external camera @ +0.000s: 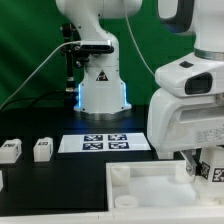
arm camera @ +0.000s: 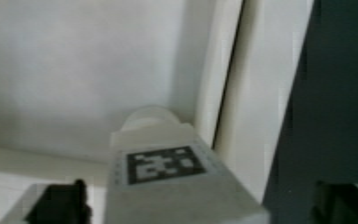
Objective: Assemble one leg
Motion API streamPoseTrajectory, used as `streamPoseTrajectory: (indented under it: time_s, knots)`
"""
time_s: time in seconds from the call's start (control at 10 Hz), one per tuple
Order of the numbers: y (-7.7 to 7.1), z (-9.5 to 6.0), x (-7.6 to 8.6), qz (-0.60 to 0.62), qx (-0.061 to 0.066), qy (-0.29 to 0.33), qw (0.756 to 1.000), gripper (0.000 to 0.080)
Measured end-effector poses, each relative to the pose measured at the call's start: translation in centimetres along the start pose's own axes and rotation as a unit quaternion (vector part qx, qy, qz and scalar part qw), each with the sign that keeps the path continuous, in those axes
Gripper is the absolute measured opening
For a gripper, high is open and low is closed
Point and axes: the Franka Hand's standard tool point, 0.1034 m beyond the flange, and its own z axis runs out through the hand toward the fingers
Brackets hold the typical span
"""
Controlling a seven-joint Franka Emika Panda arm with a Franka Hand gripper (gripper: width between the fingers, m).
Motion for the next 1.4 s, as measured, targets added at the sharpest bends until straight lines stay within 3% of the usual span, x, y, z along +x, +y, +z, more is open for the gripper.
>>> streamPoseTrajectory:
  time_s: [0.2,0.7,1.0,1.1,1.2,1.3,1.4]
  knots:
    - [0.2,0.0,0.0,0.022,-0.002,0.000,1.000,0.0292]
    - [0.2,0.0,0.0,0.259,0.000,0.000,0.966,0.0293]
    - [0.0,0.1,-0.1,0.441,0.004,-0.003,0.897,0.0293]
    - [-0.1,0.4,-0.1,0.524,0.013,0.000,0.852,0.0293]
    - [-0.6,0.4,0.1,0.637,0.039,0.024,0.769,0.0293]
    - [-0.8,0.5,0.1,0.706,0.064,0.036,0.704,0.0293]
    - [-0.7,0.5,-0.1,0.720,0.062,0.032,0.690,0.0293]
